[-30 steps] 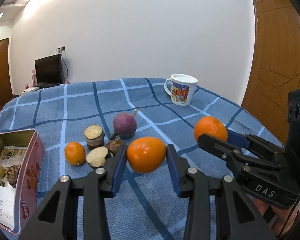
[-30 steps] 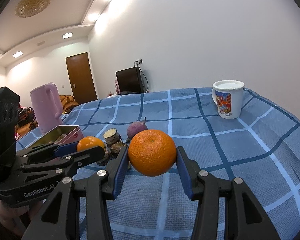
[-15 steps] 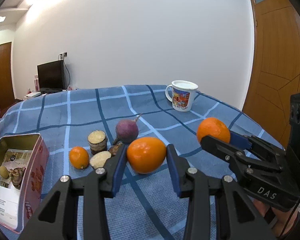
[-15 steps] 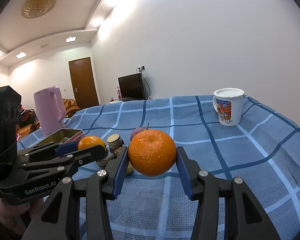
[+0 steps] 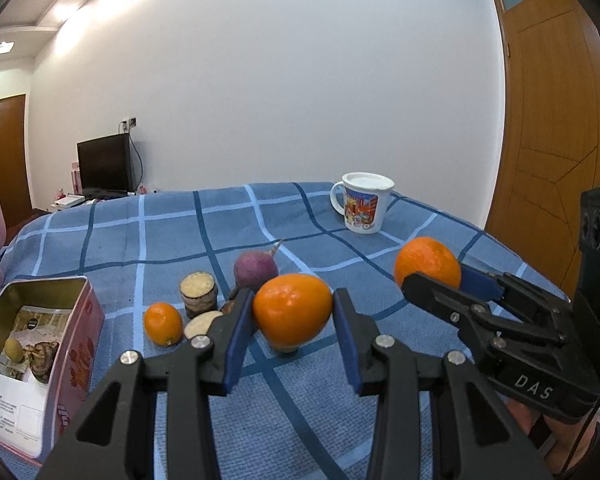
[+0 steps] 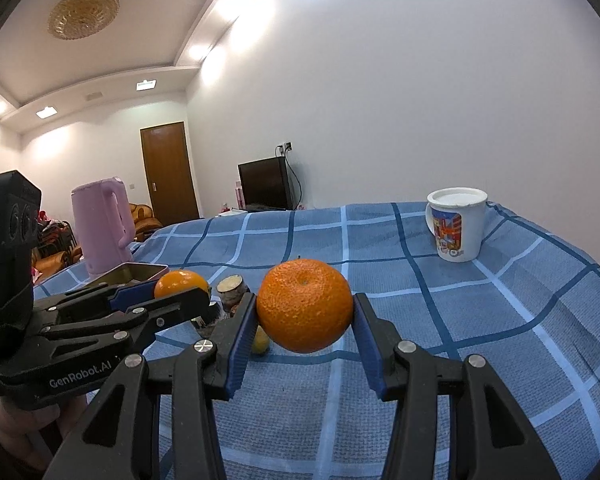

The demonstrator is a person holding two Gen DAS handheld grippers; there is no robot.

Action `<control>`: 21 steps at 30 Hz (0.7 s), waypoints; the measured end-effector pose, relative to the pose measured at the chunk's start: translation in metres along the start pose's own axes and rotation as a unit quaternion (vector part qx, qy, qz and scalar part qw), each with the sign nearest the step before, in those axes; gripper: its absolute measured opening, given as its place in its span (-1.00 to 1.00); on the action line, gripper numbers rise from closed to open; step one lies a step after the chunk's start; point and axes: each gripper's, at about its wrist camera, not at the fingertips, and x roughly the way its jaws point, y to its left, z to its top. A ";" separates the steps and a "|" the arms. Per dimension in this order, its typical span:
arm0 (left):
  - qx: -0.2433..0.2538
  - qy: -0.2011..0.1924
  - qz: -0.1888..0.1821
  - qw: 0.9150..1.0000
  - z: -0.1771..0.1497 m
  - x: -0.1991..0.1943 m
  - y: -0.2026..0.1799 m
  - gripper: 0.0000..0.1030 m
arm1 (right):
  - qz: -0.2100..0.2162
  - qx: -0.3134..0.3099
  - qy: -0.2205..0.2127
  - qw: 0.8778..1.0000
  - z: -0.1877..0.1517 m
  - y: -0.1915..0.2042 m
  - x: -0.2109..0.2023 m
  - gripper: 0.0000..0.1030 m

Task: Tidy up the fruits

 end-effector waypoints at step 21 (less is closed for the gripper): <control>-0.002 -0.038 0.012 0.999 -0.002 -0.013 0.004 -0.19 | -0.004 -0.021 -0.037 0.999 -0.002 0.008 -0.016 -0.04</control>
